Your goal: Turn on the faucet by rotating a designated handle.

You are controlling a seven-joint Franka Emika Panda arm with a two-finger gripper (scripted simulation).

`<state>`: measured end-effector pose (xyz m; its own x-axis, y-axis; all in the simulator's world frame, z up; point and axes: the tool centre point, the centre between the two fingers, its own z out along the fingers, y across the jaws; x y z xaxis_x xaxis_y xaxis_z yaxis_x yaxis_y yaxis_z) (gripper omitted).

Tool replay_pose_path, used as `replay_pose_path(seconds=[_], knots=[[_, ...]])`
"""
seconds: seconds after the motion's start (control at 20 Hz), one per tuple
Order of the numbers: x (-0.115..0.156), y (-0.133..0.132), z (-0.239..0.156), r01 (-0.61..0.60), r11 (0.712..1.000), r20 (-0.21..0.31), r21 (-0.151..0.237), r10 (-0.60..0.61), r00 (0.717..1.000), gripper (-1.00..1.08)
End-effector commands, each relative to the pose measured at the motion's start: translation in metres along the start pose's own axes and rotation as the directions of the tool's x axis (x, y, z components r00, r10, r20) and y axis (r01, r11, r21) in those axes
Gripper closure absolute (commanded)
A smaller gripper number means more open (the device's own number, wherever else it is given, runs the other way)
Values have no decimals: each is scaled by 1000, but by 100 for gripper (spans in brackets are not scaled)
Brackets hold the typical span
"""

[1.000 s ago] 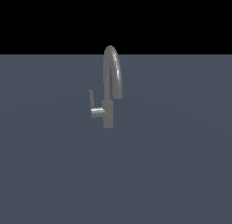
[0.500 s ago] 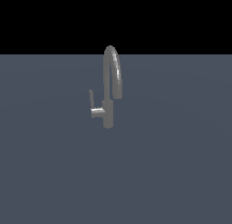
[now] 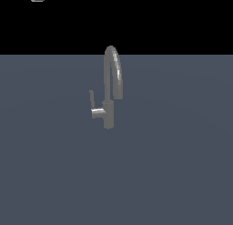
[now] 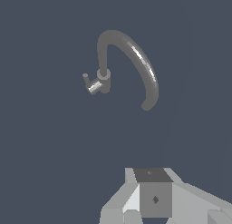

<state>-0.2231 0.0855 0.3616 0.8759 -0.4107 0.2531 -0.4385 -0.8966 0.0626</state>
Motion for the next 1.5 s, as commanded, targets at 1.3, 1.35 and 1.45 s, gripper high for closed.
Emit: replay_pose_path(seconds=[1.3,1.35,1.45], knots=[[25,-79,104,-375,925,-226,-64,353,908,108],[27,-81,107,-386,920,-233,-64,362,903,108],[30,-85,113,-407,911,-246,-65,380,892,108]])
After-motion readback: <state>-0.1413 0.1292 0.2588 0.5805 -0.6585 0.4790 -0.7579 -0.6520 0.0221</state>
